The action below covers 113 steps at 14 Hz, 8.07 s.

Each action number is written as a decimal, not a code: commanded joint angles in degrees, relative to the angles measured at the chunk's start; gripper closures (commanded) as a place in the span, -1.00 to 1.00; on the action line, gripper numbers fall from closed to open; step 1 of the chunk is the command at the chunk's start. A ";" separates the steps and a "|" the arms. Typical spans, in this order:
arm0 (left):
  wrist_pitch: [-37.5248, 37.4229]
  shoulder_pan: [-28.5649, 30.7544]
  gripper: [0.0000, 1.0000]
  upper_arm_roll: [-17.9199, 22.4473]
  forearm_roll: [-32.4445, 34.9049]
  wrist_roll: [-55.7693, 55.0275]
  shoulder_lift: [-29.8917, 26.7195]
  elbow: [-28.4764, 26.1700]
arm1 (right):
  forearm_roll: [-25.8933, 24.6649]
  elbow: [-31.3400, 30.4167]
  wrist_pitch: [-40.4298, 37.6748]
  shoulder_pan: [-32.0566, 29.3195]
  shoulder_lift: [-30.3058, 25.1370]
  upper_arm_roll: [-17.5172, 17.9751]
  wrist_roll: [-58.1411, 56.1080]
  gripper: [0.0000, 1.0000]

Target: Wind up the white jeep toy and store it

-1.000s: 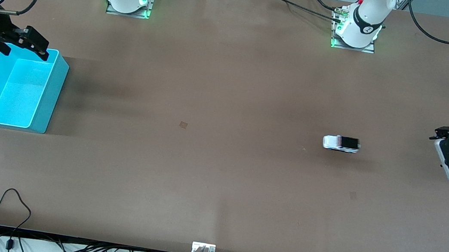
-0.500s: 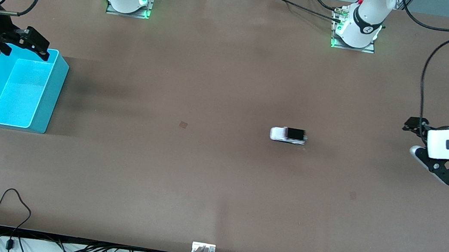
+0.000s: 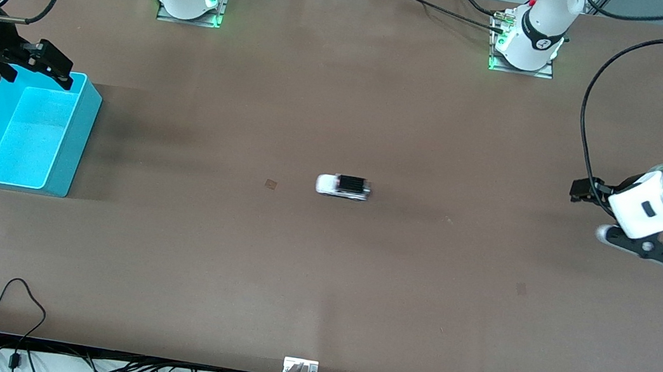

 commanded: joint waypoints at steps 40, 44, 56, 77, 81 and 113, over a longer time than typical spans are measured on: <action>6.56 -11.51 -1.00 15.14 -3.31 2.26 -17.54 -18.30 | 0.27 -36.15 53.45 2.39 16.41 0.49 -70.98 -1.00; 5.68 -11.51 -1.00 15.14 -3.31 2.17 -17.54 -18.30 | 0.27 -36.94 56.00 2.47 18.00 0.58 -70.98 -1.00; 6.03 -11.51 -1.00 15.14 -3.31 2.08 -17.01 -17.95 | 0.45 -38.79 59.18 2.39 18.97 1.28 -70.19 -0.03; 6.64 -11.95 -1.00 14.96 -2.87 2.34 -17.19 -17.86 | 2.31 -24.20 33.95 -4.91 8.69 -4.25 -38.40 1.00; 6.64 -12.04 -1.00 14.96 -2.78 2.17 -17.10 -17.86 | 1.24 -24.29 34.39 -5.08 8.69 -9.61 -30.65 1.00; 5.59 -12.21 -1.00 13.82 -2.78 2.26 -16.58 -16.11 | -0.08 -32.30 43.13 -20.03 9.75 -7.35 -33.45 -1.00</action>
